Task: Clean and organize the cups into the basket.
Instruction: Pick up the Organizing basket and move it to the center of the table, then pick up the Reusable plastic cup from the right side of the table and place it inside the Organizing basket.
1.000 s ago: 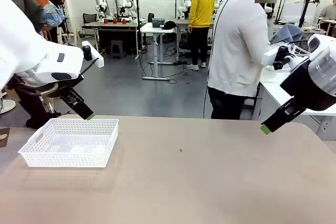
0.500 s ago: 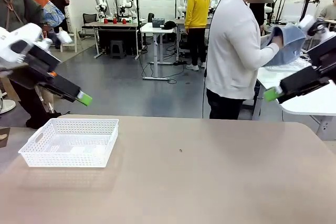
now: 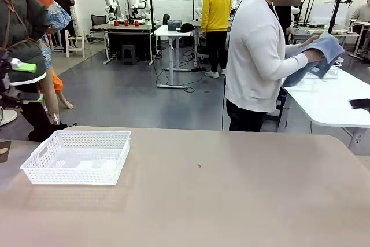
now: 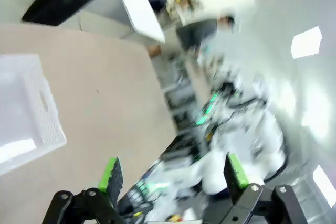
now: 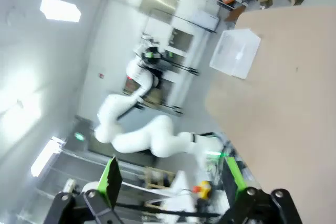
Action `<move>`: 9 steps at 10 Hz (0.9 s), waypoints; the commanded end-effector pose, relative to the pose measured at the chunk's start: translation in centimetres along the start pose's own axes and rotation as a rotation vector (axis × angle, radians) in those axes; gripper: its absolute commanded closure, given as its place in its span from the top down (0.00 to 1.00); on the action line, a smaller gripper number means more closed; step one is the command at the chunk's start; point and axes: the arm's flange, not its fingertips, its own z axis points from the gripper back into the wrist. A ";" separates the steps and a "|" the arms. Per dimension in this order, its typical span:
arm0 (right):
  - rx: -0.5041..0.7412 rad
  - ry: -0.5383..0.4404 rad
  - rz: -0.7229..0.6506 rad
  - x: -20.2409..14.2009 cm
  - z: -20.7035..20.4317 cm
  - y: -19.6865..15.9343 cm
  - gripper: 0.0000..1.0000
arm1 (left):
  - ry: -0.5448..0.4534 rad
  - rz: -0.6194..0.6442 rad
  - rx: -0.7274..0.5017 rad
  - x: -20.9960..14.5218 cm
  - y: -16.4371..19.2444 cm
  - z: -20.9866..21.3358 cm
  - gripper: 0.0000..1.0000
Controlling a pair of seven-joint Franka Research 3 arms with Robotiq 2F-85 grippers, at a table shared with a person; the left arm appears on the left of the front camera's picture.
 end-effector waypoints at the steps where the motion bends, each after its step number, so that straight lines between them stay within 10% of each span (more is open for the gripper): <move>1: -0.028 -0.053 -0.172 3.2 3.9 -4.3 1.00 | -0.106 0.196 0.048 0.9 2.7 1.3 1.00; 9: -0.197 -0.410 -0.202 -0.4 14.2 -8.3 1.00 | -0.230 0.283 0.117 -2.3 8.8 9.1 1.00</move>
